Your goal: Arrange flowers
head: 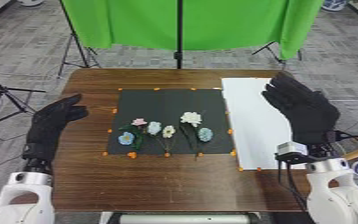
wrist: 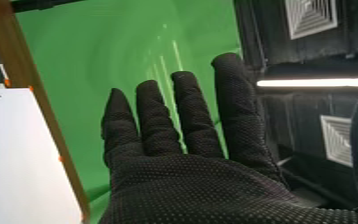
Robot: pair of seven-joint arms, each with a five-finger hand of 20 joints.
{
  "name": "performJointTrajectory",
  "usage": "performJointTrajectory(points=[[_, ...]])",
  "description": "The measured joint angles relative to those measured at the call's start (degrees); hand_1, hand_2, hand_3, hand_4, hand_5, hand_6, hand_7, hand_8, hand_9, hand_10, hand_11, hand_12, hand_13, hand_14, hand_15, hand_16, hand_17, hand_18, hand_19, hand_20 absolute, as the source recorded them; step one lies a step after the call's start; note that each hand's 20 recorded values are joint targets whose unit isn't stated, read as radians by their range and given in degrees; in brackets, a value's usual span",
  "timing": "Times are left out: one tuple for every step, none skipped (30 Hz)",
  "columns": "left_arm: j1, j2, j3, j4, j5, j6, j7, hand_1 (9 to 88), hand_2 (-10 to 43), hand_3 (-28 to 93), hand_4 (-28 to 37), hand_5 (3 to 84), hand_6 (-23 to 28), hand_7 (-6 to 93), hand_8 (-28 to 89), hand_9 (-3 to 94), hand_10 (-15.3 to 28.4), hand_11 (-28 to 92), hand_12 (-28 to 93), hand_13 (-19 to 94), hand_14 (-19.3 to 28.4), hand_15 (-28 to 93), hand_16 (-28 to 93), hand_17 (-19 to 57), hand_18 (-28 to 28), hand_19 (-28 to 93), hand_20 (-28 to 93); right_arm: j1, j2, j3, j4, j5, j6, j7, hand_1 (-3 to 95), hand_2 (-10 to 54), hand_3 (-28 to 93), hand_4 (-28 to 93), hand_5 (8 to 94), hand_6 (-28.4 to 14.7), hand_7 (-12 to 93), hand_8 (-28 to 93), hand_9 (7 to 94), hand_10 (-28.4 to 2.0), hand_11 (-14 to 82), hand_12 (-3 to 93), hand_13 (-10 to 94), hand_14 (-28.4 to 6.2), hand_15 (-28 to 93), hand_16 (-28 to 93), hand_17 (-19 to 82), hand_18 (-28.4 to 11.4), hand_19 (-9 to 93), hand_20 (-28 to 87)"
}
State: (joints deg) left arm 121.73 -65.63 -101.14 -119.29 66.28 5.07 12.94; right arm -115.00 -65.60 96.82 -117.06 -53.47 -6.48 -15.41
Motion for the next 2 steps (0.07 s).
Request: performJointTrajectory(points=[[-0.31, 0.00, 0.37, 0.20, 0.11, -0.03, -0.01, 27.1, 10.9, 63, -27.7, 48.2, 3.7, 14.5, -7, 49.6, 14.6, 23, 13, 41, 19.7, 27, 0, 6.7, 15.7, 17, 21, 0.00, 0.10, -0.16, 0.00, -0.25, 0.05, 0.00, 5.1, -0.5, 77, -16, 47.3, -1.4, 10, -8, 38.3, -14.9, 3.7, 11.3, 26, -16.1, 6, 16, 12, -16.5, 10, 23], [-0.69, 0.00, 0.71, 0.44, 0.28, -0.15, -0.02, 27.1, 10.9, 63, -27.6, 48.2, 3.7, 14.5, -7, 49.6, 14.6, 23, 13, 41, 19.7, 27, 0, 6.7, 15.7, 17, 21, 0.01, 0.11, -0.40, 0.00, -0.48, 0.15, 0.00, 5.1, -0.5, 77, -16, 47.2, -1.4, 10, -8, 38.3, -14.9, 3.7, 11.3, 27, -16.1, 6, 16, 12, -16.4, 10, 23]])
